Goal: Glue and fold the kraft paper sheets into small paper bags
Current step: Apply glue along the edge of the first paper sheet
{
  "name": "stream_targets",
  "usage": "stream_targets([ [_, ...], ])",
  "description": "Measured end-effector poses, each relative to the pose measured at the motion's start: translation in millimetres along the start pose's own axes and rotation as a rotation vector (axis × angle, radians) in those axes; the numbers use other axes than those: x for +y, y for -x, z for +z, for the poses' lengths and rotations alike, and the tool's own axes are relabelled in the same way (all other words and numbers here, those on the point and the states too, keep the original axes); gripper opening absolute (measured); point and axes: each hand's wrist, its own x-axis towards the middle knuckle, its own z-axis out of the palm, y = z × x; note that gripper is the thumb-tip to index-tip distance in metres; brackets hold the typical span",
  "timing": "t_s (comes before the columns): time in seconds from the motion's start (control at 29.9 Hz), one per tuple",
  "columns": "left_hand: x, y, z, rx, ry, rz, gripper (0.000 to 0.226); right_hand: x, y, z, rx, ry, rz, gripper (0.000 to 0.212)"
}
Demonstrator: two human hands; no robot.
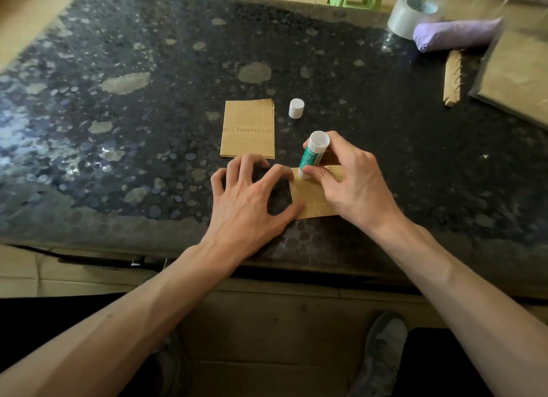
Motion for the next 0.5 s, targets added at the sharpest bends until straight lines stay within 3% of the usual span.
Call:
stream_targets([
  [0.5, -0.2, -0.1, -0.9, -0.023, 0.033, -0.005, 0.05, 23.6, 12.5, -23.1, 0.078, 0.086, 0.1, 0.029],
])
